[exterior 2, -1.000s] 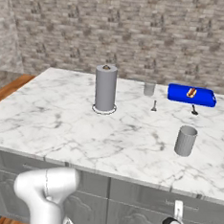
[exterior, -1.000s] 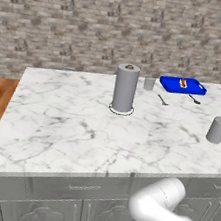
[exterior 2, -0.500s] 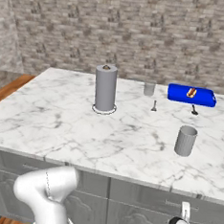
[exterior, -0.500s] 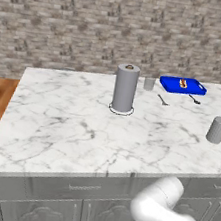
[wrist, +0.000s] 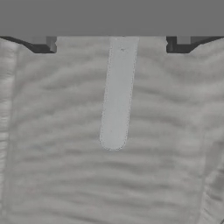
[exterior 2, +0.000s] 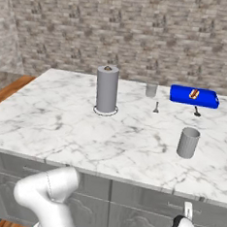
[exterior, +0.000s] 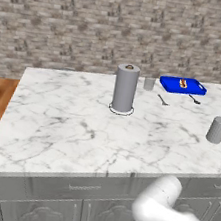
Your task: Take the tongs from the drawer on the right and place them on the dining counter next to the tray containing the hot dog.
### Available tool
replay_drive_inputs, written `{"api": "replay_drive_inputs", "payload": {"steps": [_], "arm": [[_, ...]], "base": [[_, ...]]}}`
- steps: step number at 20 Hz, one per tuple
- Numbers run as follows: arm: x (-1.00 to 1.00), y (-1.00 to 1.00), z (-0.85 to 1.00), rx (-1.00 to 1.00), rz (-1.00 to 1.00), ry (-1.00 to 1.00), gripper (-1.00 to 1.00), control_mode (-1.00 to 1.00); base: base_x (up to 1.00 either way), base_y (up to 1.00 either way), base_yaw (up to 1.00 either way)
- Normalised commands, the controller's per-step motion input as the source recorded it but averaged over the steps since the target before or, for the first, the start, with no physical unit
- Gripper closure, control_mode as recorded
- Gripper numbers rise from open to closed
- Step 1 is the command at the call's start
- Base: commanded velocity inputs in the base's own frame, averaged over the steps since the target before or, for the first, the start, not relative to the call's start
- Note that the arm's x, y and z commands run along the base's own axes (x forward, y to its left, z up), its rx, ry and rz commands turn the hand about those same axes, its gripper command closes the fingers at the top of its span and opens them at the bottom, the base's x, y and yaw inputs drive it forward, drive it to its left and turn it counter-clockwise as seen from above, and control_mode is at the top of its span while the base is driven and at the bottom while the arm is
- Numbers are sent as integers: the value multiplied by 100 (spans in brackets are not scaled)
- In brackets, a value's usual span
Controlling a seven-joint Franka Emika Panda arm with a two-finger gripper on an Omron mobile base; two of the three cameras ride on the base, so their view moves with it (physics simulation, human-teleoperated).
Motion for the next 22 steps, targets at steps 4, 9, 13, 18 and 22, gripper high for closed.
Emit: {"api": "replay_drive_inputs", "payload": {"steps": [4,9,13,18,22], "arm": [[31,0,-44,6,0,0,-100,-100],[29,0,-41,9,0,0,-100,-100],[22,0,-24,7,0,-1,100,-100],[5,0,-4,0,0,0,100,-100],[0,0,0,0,0,0,100,-100]], "base": [[0,0,0],[0,0,0],[0,0,0],[0,0,0],[0,0,0]]}}
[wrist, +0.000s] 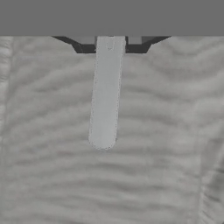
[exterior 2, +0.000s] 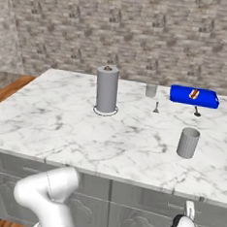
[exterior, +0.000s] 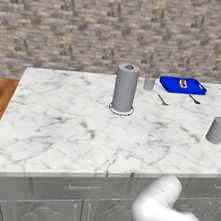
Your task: Take the tongs from the drawer on the right and place them on the dining counter next to the tray containing the hot dog.
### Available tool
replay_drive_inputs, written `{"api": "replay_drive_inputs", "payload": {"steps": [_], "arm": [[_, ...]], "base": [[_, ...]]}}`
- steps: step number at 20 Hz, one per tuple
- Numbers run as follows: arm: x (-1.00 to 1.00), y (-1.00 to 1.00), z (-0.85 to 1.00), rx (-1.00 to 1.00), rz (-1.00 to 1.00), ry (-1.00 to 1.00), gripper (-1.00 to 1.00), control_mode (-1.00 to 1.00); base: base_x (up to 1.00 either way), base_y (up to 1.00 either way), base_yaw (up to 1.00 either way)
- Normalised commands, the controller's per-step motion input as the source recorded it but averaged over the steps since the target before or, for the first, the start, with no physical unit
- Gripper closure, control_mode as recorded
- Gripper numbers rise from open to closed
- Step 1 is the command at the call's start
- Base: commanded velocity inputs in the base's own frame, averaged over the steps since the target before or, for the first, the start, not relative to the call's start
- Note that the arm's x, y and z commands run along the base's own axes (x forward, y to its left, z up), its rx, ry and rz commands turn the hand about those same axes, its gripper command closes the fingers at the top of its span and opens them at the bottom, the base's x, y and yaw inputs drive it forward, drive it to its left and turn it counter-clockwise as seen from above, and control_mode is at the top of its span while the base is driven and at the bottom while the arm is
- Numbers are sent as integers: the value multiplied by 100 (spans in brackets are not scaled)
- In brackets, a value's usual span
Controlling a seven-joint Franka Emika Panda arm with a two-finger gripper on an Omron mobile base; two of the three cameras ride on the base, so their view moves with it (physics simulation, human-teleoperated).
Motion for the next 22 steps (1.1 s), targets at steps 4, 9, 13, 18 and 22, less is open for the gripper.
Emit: {"api": "replay_drive_inputs", "payload": {"steps": [4,9,13,18,22], "arm": [[0,0,0,0,0,0,100,-100],[-10,0,0,0,0,0,100,-100],[-58,-14,-5,0,0,0,100,-100],[-93,-29,-6,0,0,-4,100,-100],[-100,-37,-9,0,0,-8,100,-100]], "base": [[0,0,0],[0,0,0],[0,0,0],[0,0,0],[0,0,0]]}}
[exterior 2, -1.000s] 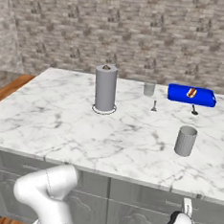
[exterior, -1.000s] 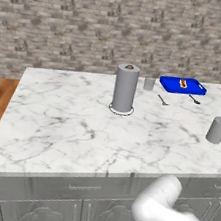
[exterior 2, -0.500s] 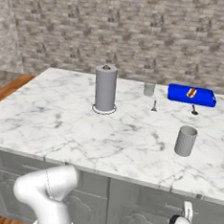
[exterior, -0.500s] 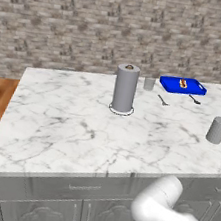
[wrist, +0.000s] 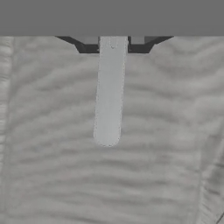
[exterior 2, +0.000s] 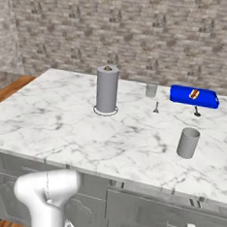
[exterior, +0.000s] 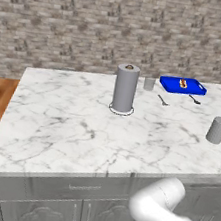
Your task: Take the tongs from the drawer on the right and place them on the dining counter next to the tray containing the hot dog.
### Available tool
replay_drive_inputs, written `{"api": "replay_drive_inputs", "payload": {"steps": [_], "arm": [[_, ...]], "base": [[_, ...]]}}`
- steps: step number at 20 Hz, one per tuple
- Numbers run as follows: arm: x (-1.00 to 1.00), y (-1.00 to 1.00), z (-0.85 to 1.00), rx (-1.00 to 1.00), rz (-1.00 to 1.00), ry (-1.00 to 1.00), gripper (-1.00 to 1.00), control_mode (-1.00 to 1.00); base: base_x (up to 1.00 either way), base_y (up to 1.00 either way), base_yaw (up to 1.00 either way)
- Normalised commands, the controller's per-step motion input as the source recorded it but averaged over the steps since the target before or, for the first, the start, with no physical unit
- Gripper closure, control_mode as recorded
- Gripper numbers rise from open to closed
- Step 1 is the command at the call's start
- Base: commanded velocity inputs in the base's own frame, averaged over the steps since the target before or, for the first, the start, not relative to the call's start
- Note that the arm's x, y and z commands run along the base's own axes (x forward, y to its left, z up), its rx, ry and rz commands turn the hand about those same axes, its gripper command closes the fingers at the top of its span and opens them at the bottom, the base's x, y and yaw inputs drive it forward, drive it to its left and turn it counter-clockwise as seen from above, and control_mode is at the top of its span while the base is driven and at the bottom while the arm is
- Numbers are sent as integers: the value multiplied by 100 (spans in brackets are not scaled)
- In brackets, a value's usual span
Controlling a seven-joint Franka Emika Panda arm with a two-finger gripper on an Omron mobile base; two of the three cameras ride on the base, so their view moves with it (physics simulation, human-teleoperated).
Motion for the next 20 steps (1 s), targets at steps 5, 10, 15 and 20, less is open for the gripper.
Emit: {"api": "replay_drive_inputs", "payload": {"steps": [5,10,15,20], "arm": [[-100,-46,-12,0,0,-10,100,-100],[-100,-54,-14,0,0,-11,100,-100],[-100,-48,-21,0,0,-13,100,-100],[-100,-45,-23,0,0,-9,100,-100]], "base": [[0,0,0],[0,0,0],[0,0,0],[0,0,0]]}}
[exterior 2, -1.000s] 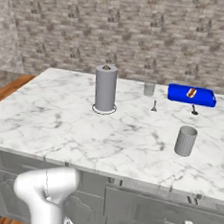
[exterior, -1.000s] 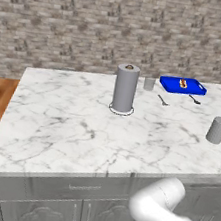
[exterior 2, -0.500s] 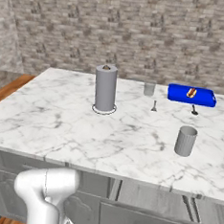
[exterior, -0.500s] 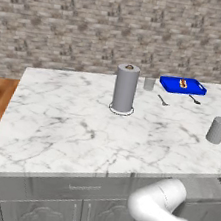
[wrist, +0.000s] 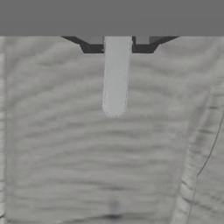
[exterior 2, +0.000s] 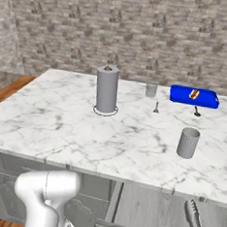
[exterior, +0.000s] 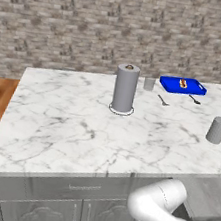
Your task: Take the tongs from the drawer on the right and place them on the dining counter next to the tray containing the hot dog.
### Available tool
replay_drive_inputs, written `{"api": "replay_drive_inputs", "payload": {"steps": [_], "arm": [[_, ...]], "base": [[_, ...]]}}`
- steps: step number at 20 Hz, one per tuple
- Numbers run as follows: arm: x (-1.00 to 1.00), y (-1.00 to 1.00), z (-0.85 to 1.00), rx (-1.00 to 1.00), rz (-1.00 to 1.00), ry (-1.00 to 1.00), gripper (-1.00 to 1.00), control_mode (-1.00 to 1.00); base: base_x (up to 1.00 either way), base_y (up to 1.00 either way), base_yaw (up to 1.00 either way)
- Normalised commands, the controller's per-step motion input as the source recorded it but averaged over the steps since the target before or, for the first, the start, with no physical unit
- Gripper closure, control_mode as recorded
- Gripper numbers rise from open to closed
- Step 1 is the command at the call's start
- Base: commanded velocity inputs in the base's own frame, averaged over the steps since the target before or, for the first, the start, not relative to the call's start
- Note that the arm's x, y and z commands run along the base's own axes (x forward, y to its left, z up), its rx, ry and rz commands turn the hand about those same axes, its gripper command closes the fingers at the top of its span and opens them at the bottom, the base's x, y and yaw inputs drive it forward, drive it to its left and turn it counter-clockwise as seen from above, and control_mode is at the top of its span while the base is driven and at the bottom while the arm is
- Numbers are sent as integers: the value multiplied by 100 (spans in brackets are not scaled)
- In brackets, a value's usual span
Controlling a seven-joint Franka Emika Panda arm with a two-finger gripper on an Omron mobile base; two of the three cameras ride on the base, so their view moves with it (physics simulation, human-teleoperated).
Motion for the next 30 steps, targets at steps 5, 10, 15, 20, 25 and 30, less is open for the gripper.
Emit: {"api": "replay_drive_inputs", "payload": {"steps": [5,10,15,20,25,30], "arm": [[-100,-48,-28,0,0,-7,100,-100],[-100,-48,-29,0,0,-3,100,-100],[-100,-50,-26,0,0,-2,100,-100],[-81,-30,-13,0,0,-1,-100,-100],[0,0,0,0,0,0,-100,-100],[-34,0,2,0,0,-6,-100,-100]], "base": [[0,0,0],[0,0,0],[0,0,0],[0,0,0],[0,0,0],[0,0,0]]}}
